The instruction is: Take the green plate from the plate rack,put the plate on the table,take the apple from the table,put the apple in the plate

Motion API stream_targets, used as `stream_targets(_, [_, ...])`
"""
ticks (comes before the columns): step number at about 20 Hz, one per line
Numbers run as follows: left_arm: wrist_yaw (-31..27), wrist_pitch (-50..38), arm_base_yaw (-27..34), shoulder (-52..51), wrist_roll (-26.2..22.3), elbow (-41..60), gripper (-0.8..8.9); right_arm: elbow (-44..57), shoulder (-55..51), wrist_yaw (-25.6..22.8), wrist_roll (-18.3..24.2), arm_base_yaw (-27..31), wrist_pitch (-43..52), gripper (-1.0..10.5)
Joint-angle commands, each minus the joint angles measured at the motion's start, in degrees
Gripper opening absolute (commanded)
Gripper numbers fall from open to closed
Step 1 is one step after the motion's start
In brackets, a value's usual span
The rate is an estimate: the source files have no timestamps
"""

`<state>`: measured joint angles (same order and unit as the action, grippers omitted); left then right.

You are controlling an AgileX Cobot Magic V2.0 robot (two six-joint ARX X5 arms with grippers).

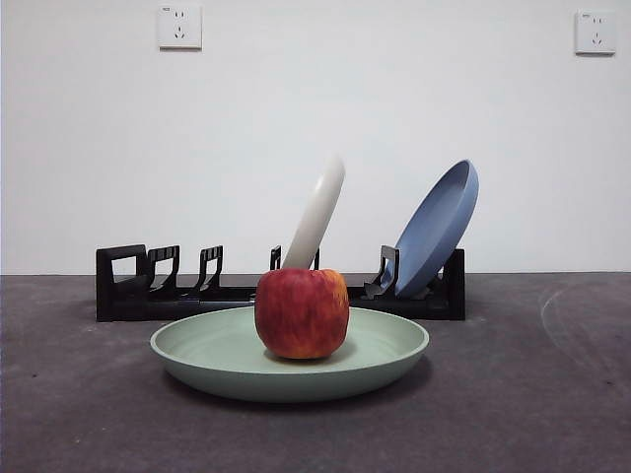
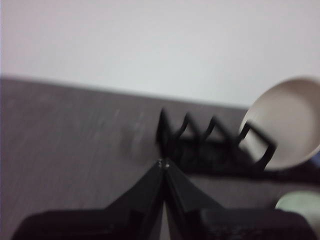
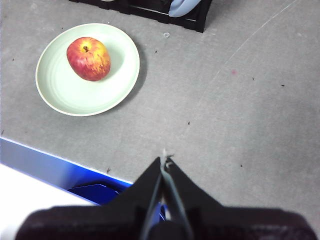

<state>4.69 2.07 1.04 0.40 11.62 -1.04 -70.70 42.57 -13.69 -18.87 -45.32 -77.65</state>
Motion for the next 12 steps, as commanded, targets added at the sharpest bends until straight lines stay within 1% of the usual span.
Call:
stream_targets(1, [-1.92,4.79,0.22,-0.15,0.07,0.48,-0.03,0.57,0.04,-0.28,-0.44,-0.09,-0.37,0.0])
stream_targets(3, [-2.49,7.78,0.22,-0.15,-0.09,0.48,-0.03,0.57,0.04,-0.28,-0.44,-0.09,-0.35,0.0])
stream_targets(12, [-2.38,7.43,0.22,-0.15,-0.15,0.48,-0.03,0.57,0.04,-0.28,-0.44,-0.09,-0.37,0.0])
